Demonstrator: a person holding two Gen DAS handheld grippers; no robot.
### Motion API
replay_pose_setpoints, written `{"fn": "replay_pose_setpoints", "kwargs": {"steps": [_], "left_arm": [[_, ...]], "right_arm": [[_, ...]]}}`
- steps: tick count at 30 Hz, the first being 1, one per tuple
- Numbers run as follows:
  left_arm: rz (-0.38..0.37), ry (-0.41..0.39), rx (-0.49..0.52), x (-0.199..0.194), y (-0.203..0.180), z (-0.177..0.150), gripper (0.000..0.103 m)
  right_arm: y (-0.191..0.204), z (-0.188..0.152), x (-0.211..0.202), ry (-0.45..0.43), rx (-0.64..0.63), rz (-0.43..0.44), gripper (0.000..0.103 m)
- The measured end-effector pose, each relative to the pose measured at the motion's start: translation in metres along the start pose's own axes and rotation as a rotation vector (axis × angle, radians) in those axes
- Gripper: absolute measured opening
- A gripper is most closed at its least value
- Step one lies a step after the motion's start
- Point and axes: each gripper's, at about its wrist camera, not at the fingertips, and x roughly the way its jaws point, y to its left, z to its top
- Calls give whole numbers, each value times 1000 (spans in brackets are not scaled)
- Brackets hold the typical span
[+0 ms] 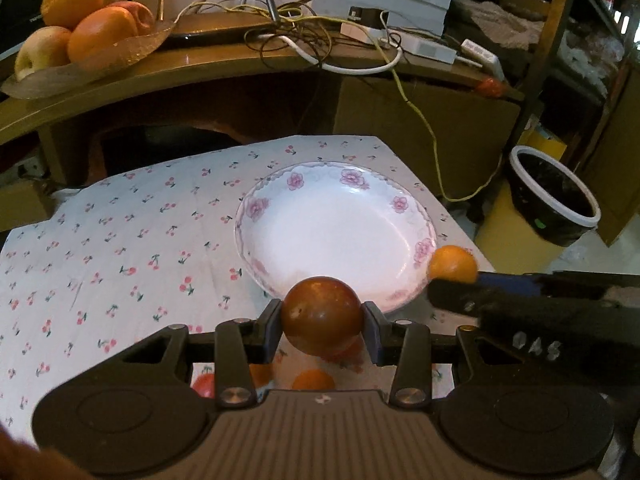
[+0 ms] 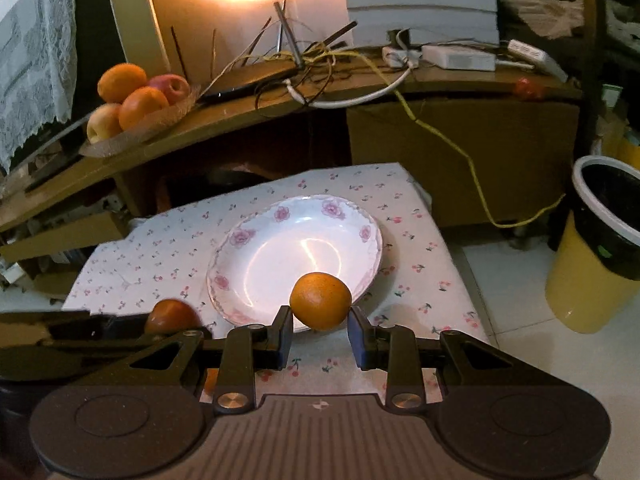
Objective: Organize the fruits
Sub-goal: 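Carry the tangerine into the white plate and open the right gripper while the left carries the dark fruit, then lower the dark red fruit beside the plate and open the left gripper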
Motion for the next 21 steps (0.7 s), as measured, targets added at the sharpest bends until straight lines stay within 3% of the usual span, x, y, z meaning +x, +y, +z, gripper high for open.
{"fn": "replay_pose_setpoints", "kwargs": {"steps": [12, 17, 21], "left_arm": [[34, 17, -7, 26, 24, 8, 48], [34, 40, -71, 31, 37, 9, 51], [38, 12, -65, 23, 36, 10, 52]], "right_arm": [[9, 18, 62, 78, -93, 4, 34], [16, 23, 64, 71, -126, -8, 39], [20, 23, 59, 52, -159, -20, 42]]}}
